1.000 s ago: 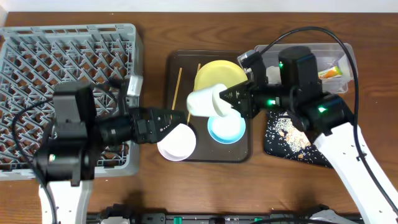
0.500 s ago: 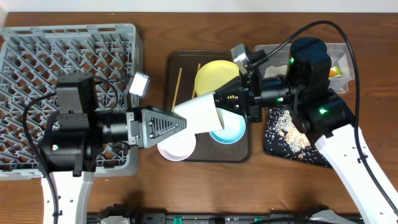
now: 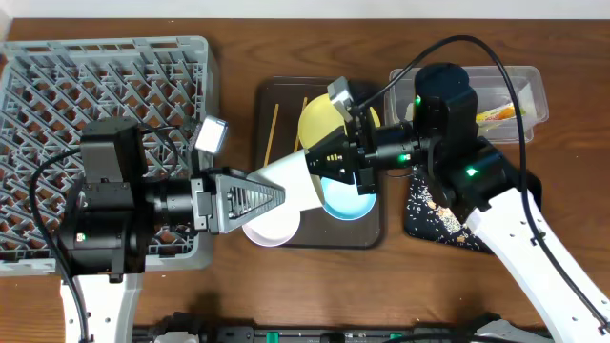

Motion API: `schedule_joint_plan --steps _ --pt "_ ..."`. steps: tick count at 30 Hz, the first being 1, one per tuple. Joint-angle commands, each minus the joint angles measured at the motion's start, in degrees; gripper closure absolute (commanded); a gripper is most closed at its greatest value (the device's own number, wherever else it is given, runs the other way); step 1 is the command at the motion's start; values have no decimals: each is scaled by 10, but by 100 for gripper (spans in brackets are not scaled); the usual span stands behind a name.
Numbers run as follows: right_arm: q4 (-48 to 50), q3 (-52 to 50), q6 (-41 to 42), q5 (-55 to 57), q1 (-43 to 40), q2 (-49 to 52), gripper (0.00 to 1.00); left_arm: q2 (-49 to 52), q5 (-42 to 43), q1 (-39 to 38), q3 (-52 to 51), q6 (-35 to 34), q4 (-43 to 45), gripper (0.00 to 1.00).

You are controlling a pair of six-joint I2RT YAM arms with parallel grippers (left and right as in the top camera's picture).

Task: Sort waste into correct bins and load items into the dishwasher
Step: 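Hand the white cup from the right gripper to the left gripper, then place the white cup into the dish rack with the left gripper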

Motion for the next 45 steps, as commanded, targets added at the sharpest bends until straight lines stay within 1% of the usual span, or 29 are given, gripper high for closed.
schedule_joint_plan --steps 1,3,6,10,11,13,15,16,18,23,25,28,31,32,34,36,39,42,45 --pt "0 5 4 35 5 5 99 -4 20 1 7 1 2 19" --pt "-1 5 4 34 6 5 99 -4 20 1 7 1 2 27" --pt "0 5 4 37 7 5 99 -4 20 1 7 1 2 35" --pt "0 5 4 48 9 5 98 -4 20 1 7 1 2 38" --pt "0 5 4 47 9 5 95 -4 19 1 7 1 2 42" --pt "0 5 4 47 9 5 82 -4 15 1 7 1 2 44" --pt "-1 5 4 47 9 5 78 -4 7 2 7 1 2 45" --pt "-1 5 4 47 9 5 74 -4 0 1 7 1 2 45" --pt "-1 5 2 50 9 5 61 -4 -12 1 7 1 2 45" --pt "-6 5 2 51 -4 5 51 -4 -43 2 7 1 2 45" --pt "-17 5 2 52 -20 5 49 -4 -68 2 7 1 1 45" --pt "-49 5 2 55 -57 5 48 -5 -146 2 7 17 -17 45" --pt "-119 5 1 95 -91 4 50 -5 -280 2 7 29 -71 46" --pt "-148 5 -5 115 -98 3 50 -5 -339 2 7 29 -95 46" --pt "-210 5 -12 160 -105 3 49 -5 -433 2 7 29 -132 50" --pt "-278 5 -31 211 -102 3 49 -5 -518 2 8 29 -165 52" --pt "-355 5 -62 276 -87 3 49 -5 -639 2 8 22 -212 54" --pt "-392 5 -81 308 -70 3 49 -5 -743 2 8 15 -248 54" --pt "-403 5 -80 328 -52 3 47 -5 -837 2 8 6 -273 54"
